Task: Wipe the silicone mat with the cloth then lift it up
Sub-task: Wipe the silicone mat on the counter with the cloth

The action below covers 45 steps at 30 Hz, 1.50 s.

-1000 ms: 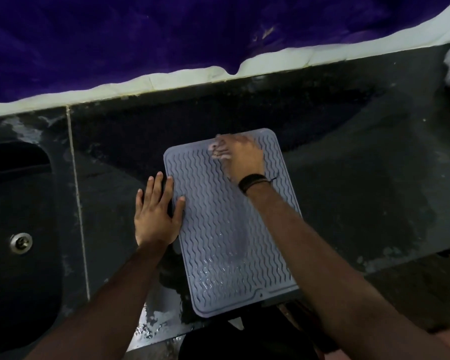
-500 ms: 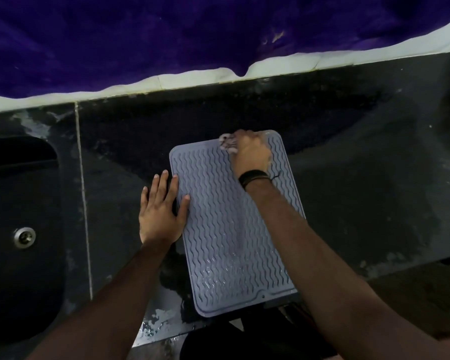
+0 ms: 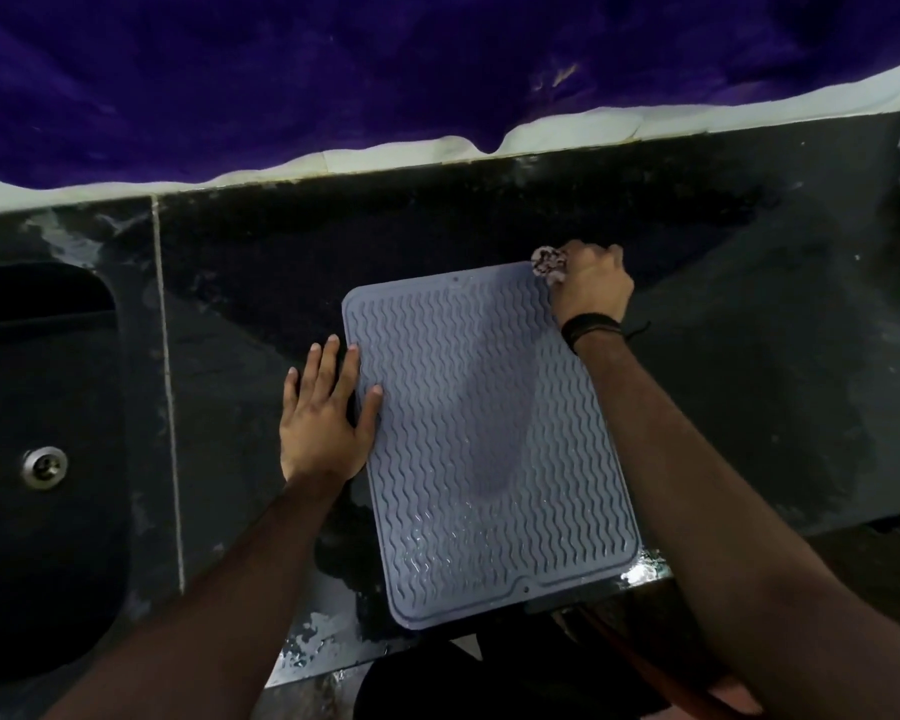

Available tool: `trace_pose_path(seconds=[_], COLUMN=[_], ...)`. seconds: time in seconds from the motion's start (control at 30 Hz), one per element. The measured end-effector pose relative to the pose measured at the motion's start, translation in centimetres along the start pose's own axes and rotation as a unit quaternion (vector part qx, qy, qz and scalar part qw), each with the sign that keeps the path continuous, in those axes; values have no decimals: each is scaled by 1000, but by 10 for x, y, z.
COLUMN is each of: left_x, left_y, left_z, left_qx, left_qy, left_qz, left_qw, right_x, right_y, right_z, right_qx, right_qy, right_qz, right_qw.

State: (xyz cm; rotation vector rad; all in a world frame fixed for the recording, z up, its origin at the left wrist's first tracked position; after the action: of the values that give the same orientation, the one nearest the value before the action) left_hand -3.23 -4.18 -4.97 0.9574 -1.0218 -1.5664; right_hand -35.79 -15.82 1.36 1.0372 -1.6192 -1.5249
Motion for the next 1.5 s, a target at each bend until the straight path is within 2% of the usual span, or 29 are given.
trace_pose_path(seconds=[0.2, 0.3, 0.4, 0.47, 0.67, 0.8, 0.9, 1.03, 1.13, 1.23, 1.33, 1.5], left_x=[1, 1, 1, 2, 1, 1, 2, 2, 0, 0, 1, 0], left_y=[0, -3, -5, -6, -4, -6, -8, -7, -6, -7, -7, -5], left_z=[0, -2, -3, -4, -3, -4, -6, -4, -6, -6, -5, -3], left_qx=[4, 4, 14, 18, 5, 4, 6, 4, 6, 11, 10, 6], left_qy=[-2, -6, -3, -1, 0, -7, -7, -14, -7, -6, -4, -4], left_qz=[6, 17, 6, 0, 7, 16, 14, 22, 26, 19, 14, 18], left_qw=[1000, 1000, 1000, 1000, 1000, 1000, 1000, 1000, 1000, 1000, 1000, 1000], right_x=[-60, -91, -94, -77, -14, -4, -20, -60, -95, -91, -55, 2], right_y=[-13, -17, -19, -17, -1, 2, -2, -10, -13, -12, -10, -1], right_z=[-94, -135, -131, -105, 1, 17, -21, -92, -135, -122, -74, 10], right_qx=[35, 53, 57, 65, 4, 5, -8, 32, 49, 73, 76, 64], right_qy=[91, 173, 244, 227, 81, 3, 17, 90, 170, 221, 174, 32], right_qz=[-36, -40, -43, -41, -2, 1, 0, -51, -53, -60, -65, -38], right_qw=[995, 983, 967, 971, 997, 1000, 1000, 994, 983, 971, 980, 997])
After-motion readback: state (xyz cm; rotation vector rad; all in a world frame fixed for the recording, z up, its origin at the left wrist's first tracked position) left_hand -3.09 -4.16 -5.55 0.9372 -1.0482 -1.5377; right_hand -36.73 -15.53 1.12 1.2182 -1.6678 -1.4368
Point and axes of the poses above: each hand's wrist, its own x-axis towards the middle knuckle, its own y-axis out of the back of the hand, z = x × y, the point moved 2 cm from there along x, towards the middle knuckle, and after that the axes turned 5 degrees about -y, right-handed, at the moved point
